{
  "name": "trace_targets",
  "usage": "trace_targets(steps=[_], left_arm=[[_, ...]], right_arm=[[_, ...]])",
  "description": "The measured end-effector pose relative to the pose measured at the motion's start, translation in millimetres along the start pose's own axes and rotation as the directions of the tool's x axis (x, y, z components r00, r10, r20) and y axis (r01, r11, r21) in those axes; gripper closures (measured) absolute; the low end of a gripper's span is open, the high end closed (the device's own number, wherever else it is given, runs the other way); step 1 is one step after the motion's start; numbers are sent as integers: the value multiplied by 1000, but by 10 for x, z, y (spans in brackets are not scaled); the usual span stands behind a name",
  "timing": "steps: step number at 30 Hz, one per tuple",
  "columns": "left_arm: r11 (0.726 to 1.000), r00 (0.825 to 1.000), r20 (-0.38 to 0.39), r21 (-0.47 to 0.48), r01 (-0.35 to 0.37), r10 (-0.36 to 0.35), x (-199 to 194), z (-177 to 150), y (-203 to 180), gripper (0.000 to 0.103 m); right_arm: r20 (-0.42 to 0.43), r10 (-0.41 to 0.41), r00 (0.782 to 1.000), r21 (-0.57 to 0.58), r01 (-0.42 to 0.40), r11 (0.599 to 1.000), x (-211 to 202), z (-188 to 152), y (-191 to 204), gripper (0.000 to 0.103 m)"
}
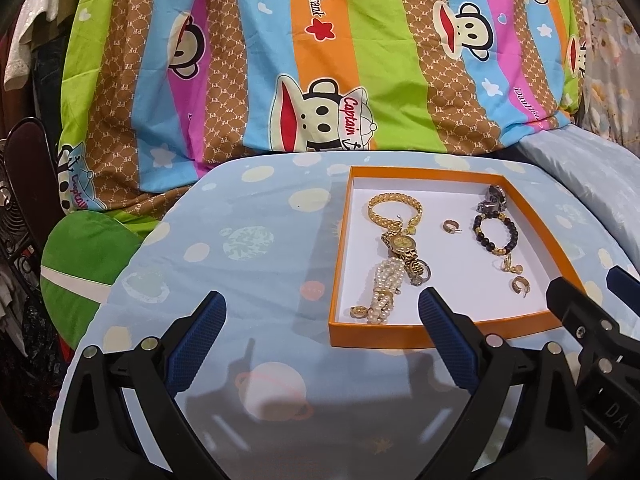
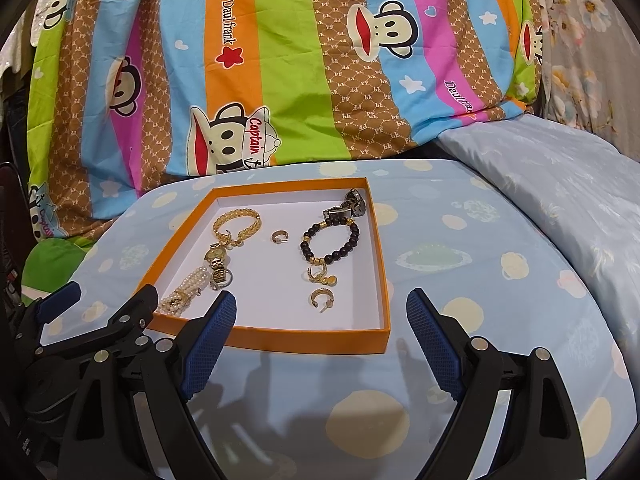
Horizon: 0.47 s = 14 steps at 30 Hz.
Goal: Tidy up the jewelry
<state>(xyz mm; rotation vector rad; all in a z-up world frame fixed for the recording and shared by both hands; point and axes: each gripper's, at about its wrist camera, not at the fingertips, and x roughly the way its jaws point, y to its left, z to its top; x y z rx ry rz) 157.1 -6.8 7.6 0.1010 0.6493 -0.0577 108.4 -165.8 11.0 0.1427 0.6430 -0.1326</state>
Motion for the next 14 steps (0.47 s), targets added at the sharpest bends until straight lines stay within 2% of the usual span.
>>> trace_targets(steps=[14], left_arm=[[1000,1000,-10,0,-24,24,12,-11,-17,8]], right_arm=[[-4,-4,1000,-11,4,1000,-4,9,32,17]])
